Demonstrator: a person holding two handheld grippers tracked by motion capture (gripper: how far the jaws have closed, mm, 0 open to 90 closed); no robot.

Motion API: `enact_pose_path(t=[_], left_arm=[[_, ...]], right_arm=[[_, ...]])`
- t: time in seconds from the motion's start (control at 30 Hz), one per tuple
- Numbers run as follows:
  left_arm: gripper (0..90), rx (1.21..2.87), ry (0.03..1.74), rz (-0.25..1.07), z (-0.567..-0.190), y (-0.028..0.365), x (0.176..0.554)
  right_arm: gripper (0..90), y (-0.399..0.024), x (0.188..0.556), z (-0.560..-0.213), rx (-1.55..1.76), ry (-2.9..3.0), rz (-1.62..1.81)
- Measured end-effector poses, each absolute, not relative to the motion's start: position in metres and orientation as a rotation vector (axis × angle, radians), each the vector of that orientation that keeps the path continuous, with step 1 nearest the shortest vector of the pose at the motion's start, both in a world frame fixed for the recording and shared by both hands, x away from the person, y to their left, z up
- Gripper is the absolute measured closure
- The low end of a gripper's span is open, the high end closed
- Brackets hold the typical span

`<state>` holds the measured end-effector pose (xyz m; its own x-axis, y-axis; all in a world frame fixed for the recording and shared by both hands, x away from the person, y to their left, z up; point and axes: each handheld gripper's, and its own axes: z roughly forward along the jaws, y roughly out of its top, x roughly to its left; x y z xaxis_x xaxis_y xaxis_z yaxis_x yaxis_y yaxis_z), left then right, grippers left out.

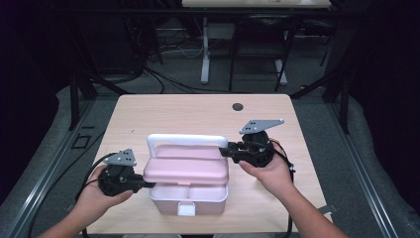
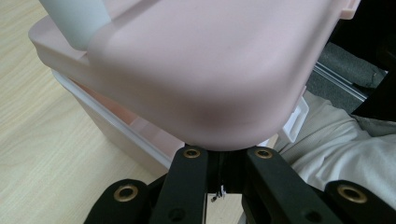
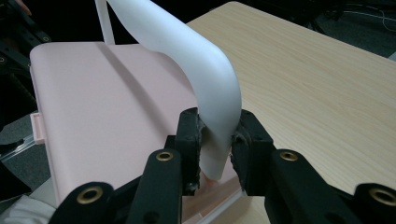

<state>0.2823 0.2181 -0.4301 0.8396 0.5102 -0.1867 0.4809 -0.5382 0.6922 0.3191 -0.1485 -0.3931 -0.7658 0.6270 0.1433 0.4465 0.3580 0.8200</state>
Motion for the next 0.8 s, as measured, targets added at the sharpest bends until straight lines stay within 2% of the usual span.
enact_pose_path(t=[0.27, 0.8], left_arm=[[89.2, 2.229, 0.718, 0.05, -0.428, 0.218, 0.283], [89.2, 2.22, 0.728, 0.058, -0.42, 0.218, 0.287]], right_arm=[[69.2, -0.154, 0.321, -0.392, 1.008, 2.408, 1.363], [71.7, -0.163, 0.314, -0.388, 1.008, 2.392, 1.356]])
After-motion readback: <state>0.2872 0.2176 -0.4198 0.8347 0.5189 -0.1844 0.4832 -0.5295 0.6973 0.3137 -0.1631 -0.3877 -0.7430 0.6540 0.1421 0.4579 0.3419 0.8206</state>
